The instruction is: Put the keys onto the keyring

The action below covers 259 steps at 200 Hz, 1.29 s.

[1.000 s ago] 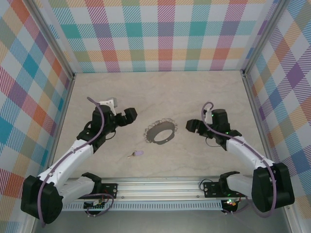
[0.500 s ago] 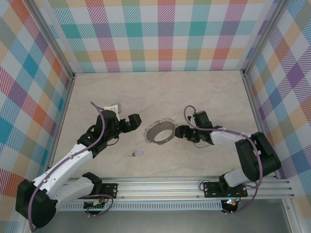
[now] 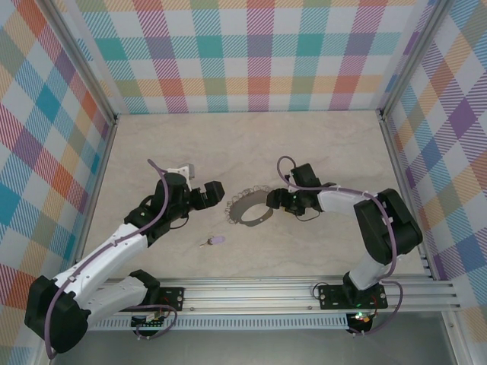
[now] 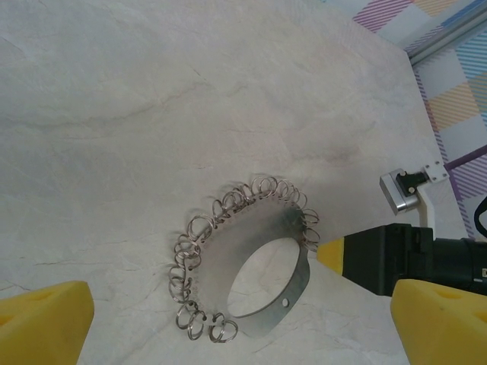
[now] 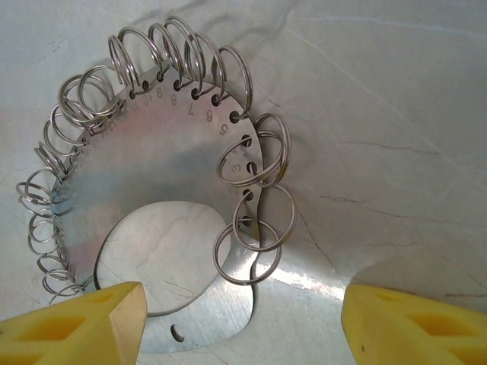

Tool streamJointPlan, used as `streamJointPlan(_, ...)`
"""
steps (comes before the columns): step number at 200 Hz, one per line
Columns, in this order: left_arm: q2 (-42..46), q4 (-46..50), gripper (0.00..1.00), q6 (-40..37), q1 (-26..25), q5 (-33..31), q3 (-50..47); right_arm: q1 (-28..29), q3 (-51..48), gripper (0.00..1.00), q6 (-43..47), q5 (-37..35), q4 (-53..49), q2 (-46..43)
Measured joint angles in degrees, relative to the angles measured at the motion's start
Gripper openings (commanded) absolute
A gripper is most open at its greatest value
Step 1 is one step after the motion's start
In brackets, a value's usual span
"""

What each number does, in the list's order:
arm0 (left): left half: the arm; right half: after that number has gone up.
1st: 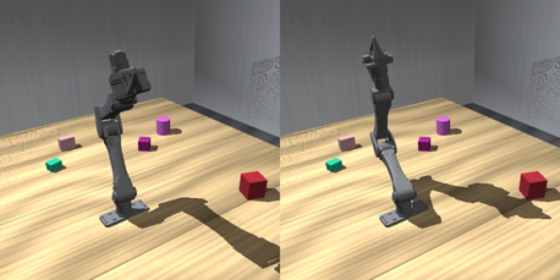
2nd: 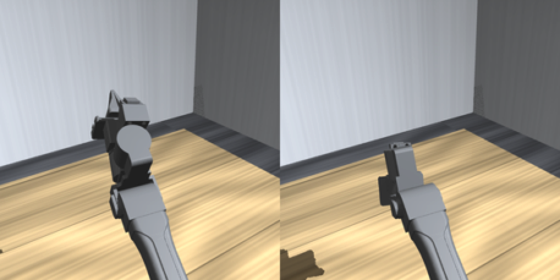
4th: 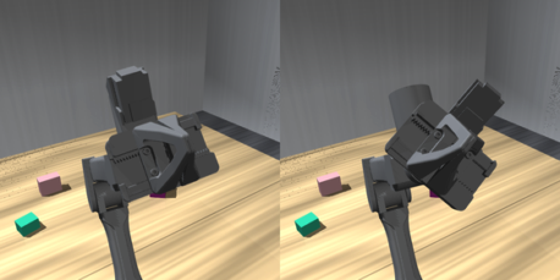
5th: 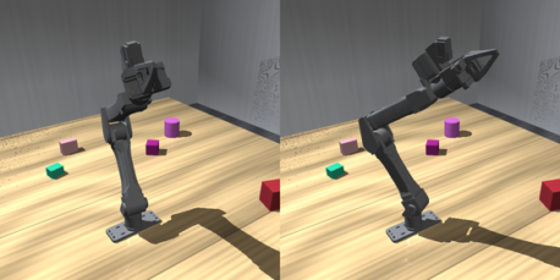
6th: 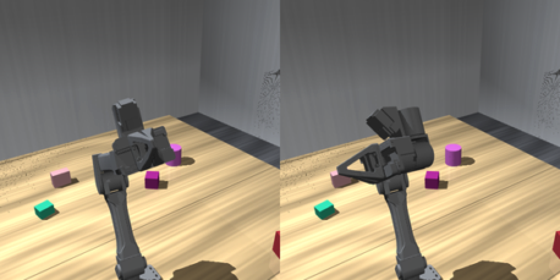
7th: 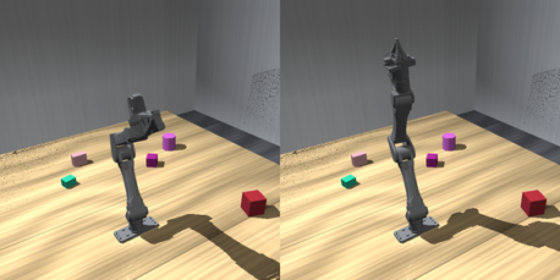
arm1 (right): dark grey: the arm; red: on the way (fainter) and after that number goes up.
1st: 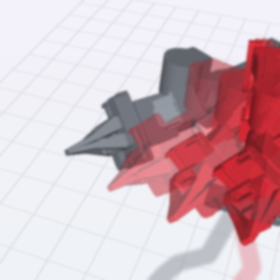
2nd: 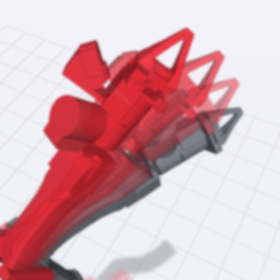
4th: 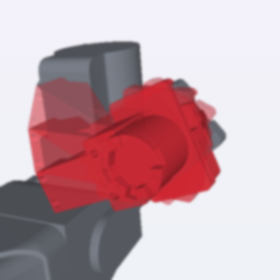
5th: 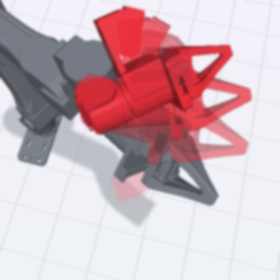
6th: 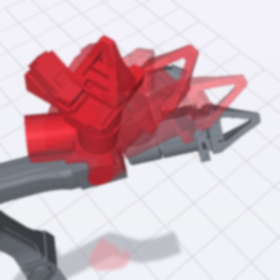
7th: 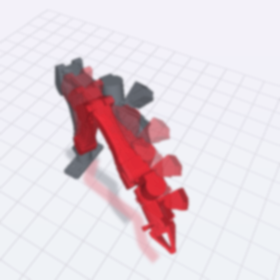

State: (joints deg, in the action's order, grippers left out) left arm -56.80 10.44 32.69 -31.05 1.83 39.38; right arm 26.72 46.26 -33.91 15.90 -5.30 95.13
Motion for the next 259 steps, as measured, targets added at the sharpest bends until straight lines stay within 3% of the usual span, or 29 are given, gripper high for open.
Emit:
streamJointPlan(71, -0.8, 0.0, 1.00, -0.6, 0.0, 0.1, 0.0, 1.0, 4.7, 0.67, 0.8, -1.0, -3.9, 2.7)
streamJointPlan(147, -0.8, 0.0, 1.00, -0.8, 0.0, 0.2, 0.0, 2.6, 9.0, 0.65, 3.7, -3.0, 0.2, 5.4)
streamJointPlan(259, -0.7, -0.1, 1.00, -0.8, -0.1, 0.3, 0.0, 3.4, 8.5, 0.65, 6.6, -5.5, 0.0, 6.1)
